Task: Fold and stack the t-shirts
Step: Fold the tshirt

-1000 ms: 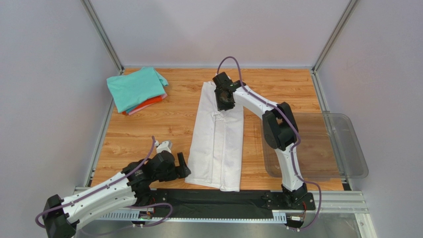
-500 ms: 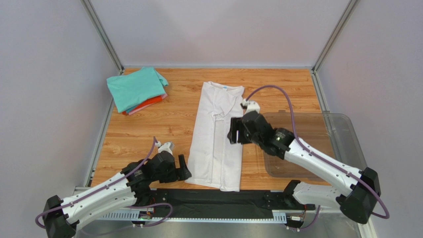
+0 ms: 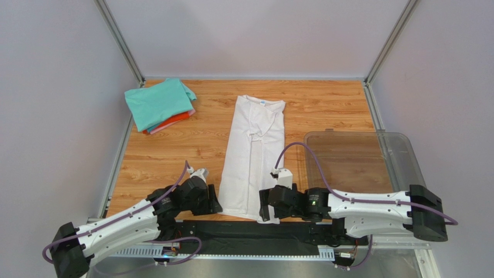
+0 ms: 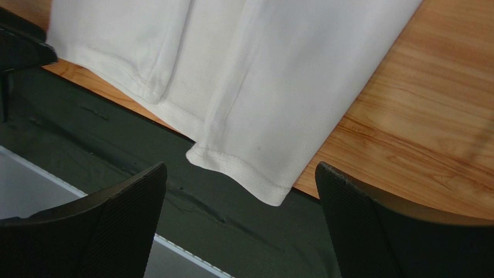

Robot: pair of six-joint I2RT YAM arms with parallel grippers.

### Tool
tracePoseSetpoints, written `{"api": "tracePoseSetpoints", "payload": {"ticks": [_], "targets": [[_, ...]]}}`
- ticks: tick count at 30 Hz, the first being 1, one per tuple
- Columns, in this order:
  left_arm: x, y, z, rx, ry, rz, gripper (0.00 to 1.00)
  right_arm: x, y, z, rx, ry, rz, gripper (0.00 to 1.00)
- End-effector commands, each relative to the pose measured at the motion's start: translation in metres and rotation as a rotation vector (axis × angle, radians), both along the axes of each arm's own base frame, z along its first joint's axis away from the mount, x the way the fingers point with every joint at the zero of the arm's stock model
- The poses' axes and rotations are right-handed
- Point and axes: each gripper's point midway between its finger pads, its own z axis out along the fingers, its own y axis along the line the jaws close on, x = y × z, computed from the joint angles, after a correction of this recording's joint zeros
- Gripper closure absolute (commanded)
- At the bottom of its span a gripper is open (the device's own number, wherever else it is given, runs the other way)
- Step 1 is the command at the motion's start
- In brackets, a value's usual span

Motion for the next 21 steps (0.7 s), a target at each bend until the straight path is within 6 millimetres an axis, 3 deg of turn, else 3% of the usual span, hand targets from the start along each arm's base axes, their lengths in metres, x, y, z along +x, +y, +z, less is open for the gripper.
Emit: {"api": "tracePoseSetpoints", "payload": {"ticks": [1, 4, 9, 13, 15, 21], "targets": [[-0.007, -0.011, 0.001, -0.055, 0.028, -0.034, 0.45, 0.006, -0.004, -0.003, -0.027, -0.011, -0.123, 0.00], [-0.007, -0.010, -0.001, -0.054, 0.032, -0.030, 0.51, 0.004, -0.007, -0.007, -0.032, 0.000, -0.142, 0.00], [-0.012, -0.011, -0.007, -0.060, 0.057, -0.034, 0.76, 0.001, -0.018, -0.012, -0.018, 0.019, -0.178, 0.00], [-0.015, -0.009, -0.012, -0.054, 0.074, -0.031, 0.88, -0.006, -0.012, -0.011, 0.054, 0.050, -0.152, 0.02], [-0.016, -0.011, -0.013, -0.067, 0.082, -0.037, 0.99, -0.014, -0.008, -0.013, 0.072, 0.080, -0.118, 0.04], [-0.018, -0.015, -0.015, -0.096, 0.086, -0.047, 1.00, -0.021, -0.013, -0.021, 0.033, 0.106, -0.103, 0.21]]}}
